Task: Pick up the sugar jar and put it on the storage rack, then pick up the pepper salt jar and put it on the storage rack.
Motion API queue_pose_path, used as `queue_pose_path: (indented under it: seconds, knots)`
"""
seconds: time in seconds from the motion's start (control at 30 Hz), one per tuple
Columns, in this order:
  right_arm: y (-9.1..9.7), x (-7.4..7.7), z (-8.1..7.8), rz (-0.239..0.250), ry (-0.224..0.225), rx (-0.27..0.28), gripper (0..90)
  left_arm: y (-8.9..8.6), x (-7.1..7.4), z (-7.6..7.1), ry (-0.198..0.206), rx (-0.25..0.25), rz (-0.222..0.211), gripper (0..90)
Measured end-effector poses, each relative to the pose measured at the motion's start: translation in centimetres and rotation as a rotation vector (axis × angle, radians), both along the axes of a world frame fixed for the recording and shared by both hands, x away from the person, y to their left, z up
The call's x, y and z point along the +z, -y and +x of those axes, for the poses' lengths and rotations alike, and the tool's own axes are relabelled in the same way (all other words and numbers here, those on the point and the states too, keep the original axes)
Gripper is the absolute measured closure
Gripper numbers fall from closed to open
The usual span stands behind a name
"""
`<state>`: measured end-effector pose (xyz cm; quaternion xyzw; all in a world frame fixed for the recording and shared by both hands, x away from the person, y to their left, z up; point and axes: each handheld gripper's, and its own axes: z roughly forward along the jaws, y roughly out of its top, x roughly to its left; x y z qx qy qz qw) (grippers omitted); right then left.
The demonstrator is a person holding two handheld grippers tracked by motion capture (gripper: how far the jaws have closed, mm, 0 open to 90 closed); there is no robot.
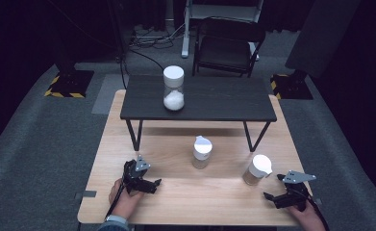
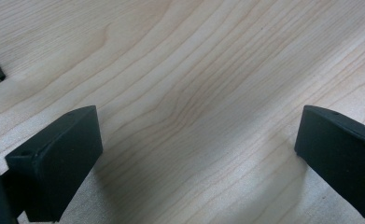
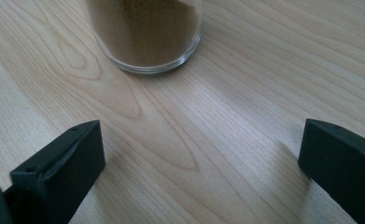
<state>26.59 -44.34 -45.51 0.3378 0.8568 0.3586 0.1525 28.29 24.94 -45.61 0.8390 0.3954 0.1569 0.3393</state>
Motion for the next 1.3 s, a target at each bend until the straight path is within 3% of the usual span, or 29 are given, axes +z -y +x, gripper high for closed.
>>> queue_pose_path:
  seconds: [1.07, 1.3]
  knots:
    - [0.29, 0.01, 0.06, 0.004, -0.002, 0.008, 1.2, -0.01, 0.02, 0.06, -0.004, 0.001, -0.001, 0.5]
    - [0.81, 0.18, -0.84, 0.032, 0.028, -0.018, 1.7, -0.01, 0.02, 0.06, -0.003, 0.001, -0.002, 0.5]
